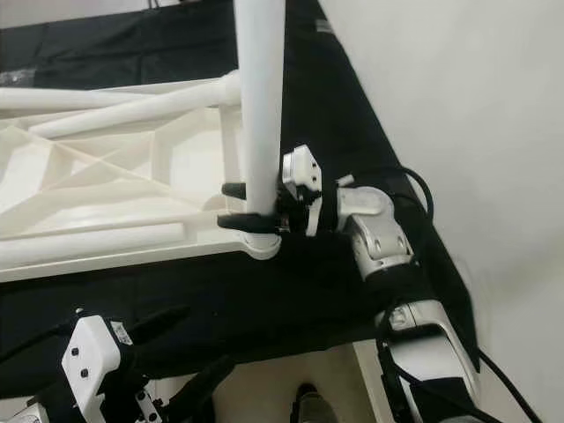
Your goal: Building children table
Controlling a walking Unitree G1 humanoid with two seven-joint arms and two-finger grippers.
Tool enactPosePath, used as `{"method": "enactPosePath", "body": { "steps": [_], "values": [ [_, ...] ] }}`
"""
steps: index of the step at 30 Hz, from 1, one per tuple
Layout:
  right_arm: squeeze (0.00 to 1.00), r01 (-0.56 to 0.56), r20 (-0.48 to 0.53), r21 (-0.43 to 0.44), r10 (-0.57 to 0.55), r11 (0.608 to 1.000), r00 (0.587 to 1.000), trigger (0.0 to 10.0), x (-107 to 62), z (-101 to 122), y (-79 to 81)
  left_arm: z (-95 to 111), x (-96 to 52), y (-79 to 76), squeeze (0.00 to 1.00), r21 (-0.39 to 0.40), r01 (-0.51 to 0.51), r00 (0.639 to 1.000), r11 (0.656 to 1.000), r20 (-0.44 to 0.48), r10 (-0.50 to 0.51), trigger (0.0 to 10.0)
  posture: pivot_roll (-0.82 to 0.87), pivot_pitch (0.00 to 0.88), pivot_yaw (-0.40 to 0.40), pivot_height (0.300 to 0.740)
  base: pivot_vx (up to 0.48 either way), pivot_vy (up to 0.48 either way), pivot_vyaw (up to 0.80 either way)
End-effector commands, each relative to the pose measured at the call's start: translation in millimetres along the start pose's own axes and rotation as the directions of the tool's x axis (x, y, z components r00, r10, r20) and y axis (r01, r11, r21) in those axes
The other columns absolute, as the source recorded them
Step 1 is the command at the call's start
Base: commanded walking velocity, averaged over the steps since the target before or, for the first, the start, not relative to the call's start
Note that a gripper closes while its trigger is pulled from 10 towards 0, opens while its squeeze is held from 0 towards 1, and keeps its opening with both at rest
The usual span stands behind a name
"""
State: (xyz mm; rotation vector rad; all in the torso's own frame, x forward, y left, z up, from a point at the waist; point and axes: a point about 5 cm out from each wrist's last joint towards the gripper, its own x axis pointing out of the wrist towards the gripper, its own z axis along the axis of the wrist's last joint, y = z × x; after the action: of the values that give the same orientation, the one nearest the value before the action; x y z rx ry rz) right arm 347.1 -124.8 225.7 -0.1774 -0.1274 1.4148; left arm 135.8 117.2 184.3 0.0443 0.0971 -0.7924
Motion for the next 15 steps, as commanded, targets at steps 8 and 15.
{"method": "enactPosePath", "body": {
  "steps": [8,15],
  "values": [
    [0.00,0.134,-0.172,0.217,-0.097,0.967,0.980,10.0,-14.2,-61.7,11.4,-1.4,-2.9,-4.1,0.00,-0.009,0.014,1.000,1.000,-0.026,-0.014,10.0,0.11,0.369,0.036,0.740,0.000,0.000,0.00],
    [0.00,0.123,-0.202,0.101,-0.101,0.987,0.974,10.0,-14.0,-62.9,17.1,-1.2,-3.2,-4.0,0.00,-0.009,0.016,0.999,1.000,-0.028,-0.017,10.0,0.11,0.371,0.040,0.740,0.000,0.000,0.00]
  ]
}}
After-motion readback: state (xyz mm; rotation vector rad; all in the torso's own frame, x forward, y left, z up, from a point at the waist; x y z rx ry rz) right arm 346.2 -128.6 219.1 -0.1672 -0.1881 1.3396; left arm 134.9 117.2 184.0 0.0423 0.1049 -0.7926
